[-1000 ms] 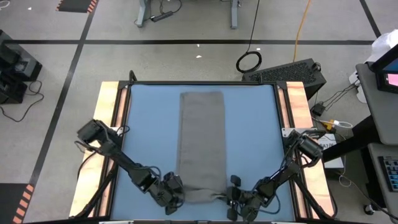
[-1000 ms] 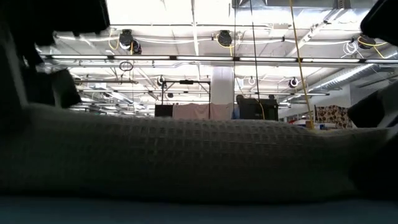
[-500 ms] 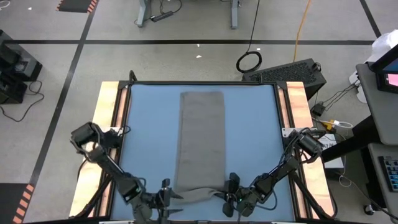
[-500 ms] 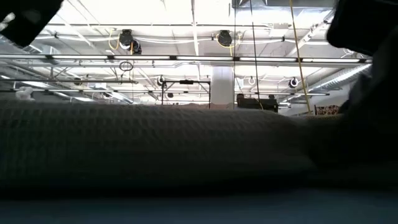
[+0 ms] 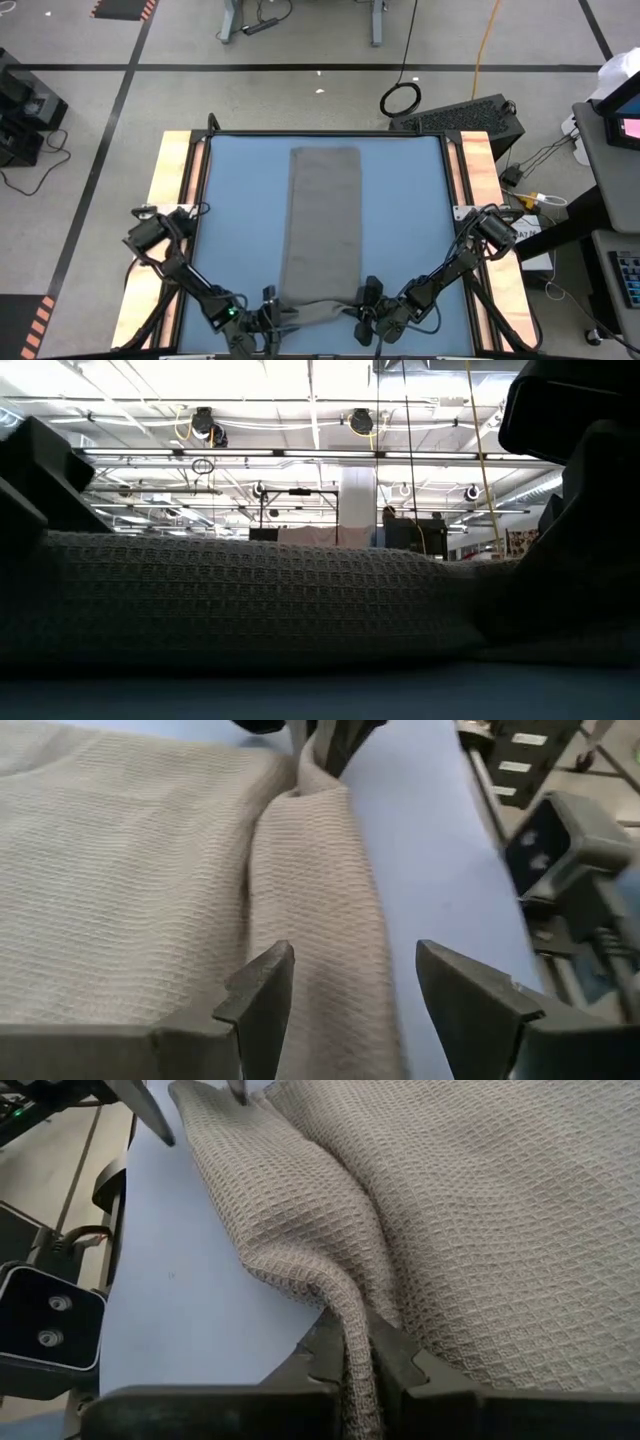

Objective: Roll towel
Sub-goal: Roll the gray towel

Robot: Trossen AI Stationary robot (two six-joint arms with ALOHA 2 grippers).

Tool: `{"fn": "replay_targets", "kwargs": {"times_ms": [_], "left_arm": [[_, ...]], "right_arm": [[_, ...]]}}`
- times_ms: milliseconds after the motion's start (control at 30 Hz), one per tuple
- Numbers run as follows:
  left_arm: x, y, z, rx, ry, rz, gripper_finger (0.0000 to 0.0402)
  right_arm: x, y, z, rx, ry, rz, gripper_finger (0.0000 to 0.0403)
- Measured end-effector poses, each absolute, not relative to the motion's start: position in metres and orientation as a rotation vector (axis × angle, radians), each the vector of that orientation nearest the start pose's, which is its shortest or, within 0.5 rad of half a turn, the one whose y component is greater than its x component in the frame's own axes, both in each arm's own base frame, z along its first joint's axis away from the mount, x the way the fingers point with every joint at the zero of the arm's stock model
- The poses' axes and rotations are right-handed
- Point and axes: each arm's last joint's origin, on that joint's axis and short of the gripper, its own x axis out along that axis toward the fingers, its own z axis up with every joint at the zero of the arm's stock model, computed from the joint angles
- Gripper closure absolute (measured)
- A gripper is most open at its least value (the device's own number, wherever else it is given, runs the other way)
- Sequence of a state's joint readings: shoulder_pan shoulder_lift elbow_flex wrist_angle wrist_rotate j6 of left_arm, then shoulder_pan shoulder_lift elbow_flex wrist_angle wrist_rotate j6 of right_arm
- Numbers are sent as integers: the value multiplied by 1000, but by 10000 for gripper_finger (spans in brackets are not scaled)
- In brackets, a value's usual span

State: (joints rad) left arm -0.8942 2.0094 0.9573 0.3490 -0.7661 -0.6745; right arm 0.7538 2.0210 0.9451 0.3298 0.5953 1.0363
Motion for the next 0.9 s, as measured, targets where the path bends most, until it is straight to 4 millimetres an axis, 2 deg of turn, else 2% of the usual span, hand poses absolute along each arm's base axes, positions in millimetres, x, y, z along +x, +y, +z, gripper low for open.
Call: {"fn": "replay_targets", "kwargs": {"times_ms": [100, 200, 300, 467, 533, 667, 900], "left_arm": [[255, -274, 101, -182, 513, 29, 185], [259, -266, 96, -227, 578, 63, 207], [261, -257, 92, -258, 651, 92, 253], [266, -254, 92, -285, 667, 81, 360], [268, -253, 95, -339, 684, 61, 388], [272, -250, 101, -455, 719, 44, 382], [285, -237, 104, -578, 763, 47, 395]], "right_arm": [[282, 242, 92, 525, 584, -154, 395], [282, 243, 92, 482, 587, -139, 395], [280, 245, 92, 445, 600, -109, 394], [274, 252, 92, 339, 607, -52, 385], [269, 257, 92, 264, 606, -17, 369], [254, 272, 94, 112, 563, 31, 313], [227, 302, 106, -179, 357, 62, 200]]}}
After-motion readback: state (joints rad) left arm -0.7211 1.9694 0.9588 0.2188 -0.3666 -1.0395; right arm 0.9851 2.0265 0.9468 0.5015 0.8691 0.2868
